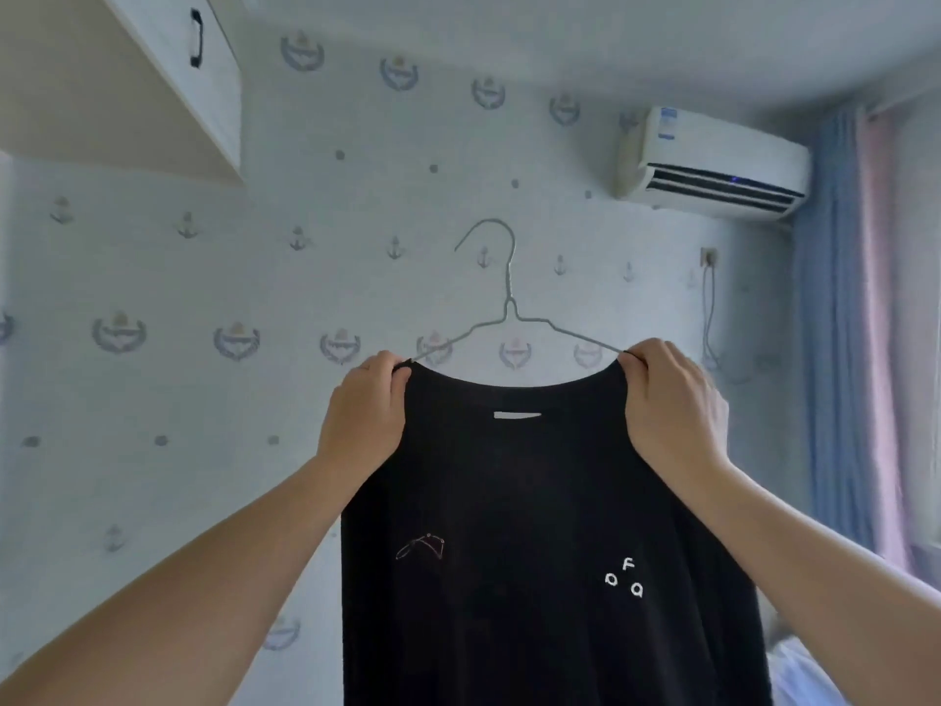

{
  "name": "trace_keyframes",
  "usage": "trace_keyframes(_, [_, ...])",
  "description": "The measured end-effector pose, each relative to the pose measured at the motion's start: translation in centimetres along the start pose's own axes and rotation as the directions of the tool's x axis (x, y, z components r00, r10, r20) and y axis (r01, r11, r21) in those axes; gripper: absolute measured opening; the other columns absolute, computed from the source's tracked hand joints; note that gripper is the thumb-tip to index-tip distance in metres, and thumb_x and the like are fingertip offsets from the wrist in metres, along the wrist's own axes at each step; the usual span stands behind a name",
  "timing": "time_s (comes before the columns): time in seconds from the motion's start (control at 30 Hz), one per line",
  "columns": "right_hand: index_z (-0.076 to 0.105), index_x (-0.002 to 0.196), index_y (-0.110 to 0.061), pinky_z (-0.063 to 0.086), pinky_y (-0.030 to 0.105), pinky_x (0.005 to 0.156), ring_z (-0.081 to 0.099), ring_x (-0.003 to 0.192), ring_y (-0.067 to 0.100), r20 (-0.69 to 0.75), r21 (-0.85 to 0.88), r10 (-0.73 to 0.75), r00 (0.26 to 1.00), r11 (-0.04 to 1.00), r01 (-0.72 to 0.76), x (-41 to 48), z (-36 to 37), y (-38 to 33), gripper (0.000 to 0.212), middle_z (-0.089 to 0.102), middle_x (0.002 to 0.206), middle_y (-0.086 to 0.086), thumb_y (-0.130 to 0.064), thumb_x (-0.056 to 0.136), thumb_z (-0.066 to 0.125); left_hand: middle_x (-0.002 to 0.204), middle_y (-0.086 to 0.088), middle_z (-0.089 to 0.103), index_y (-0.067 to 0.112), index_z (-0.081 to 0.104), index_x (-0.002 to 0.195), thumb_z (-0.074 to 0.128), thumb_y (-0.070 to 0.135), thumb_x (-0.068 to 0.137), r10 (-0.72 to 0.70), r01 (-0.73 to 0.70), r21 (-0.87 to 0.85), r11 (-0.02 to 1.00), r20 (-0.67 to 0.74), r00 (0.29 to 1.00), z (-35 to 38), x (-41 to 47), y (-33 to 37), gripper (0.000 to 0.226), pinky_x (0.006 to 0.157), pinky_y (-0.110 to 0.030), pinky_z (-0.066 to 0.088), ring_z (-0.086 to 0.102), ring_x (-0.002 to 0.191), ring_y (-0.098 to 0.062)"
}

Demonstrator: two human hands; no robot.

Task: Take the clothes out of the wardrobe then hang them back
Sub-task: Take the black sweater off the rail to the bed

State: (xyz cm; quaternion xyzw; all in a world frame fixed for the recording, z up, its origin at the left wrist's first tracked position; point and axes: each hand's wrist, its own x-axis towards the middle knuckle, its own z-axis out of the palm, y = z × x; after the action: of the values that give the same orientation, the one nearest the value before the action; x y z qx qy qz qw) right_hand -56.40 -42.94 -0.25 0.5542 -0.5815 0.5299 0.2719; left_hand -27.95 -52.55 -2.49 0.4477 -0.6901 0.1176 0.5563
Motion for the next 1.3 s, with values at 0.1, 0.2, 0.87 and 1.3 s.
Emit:
trace_keyframes(0.1, [0.062,0.096,-0.028,0.04,0.034,0.071,0.055,0.081,0.015,0.11,0.008,0.076,0.991,0.997,-0.078,-3.8,1.9,4.3,0.022,0.063,0.093,-0.015,-0.037,0.102,0.042,0.088,0.001,0.057,0.013,0.057,0.099,0.039,0.029,0.106,0.061,-0.063,0.017,0.998,0.071,0.996,6.1,-1.6,-2.3,0.025,0.071,-0.039,0.046,0.056,0.08,-0.023])
trace_keyframes(0.2, [0.065,0.094,-0.032,0.053,0.039,0.075,0.061,0.079,0.015,0.26,0.017,0.15,0.954,0.987,-0.16,-7.1,4.4,8.2,0.019,0.066,0.083,-0.015,-0.04,0.099,0.049,0.092,-0.004,0.06,0.009,0.059,0.102,0.042,0.028,0.106,0.094,-0.094,-0.003,0.996,0.144,0.985,12.2,-2.5,-5.1,0.025,0.075,-0.044,0.048,0.056,0.083,-0.026])
trace_keyframes(0.87, [0.066,0.094,-0.025,0.038,0.012,0.057,0.043,0.053,0.005,0.38,-0.189,0.638,0.67,0.762,-0.619,-18.9,19.0,31.3,0.003,0.061,0.072,-0.004,-0.023,0.092,0.066,0.103,-0.014,0.063,0.009,0.061,0.107,0.044,0.026,0.104,0.244,-0.144,-0.219,0.965,0.55,0.799,52.1,-8.3,-9.1,0.025,0.079,-0.045,0.043,0.056,0.097,-0.039])
trace_keyframes(1.3, [0.068,0.094,-0.018,0.043,0.023,0.066,0.051,0.064,0.007,0.191,-0.317,0.72,0.667,0.688,-0.652,-16.7,20.0,50.9,0.003,0.062,0.075,-0.007,-0.02,0.093,0.066,0.108,-0.013,0.063,0.012,0.061,0.109,0.045,0.027,0.104,0.256,-0.026,-0.339,0.94,0.655,0.711,73.4,-10.8,1.6,0.023,0.086,-0.045,0.04,0.054,0.103,-0.038])
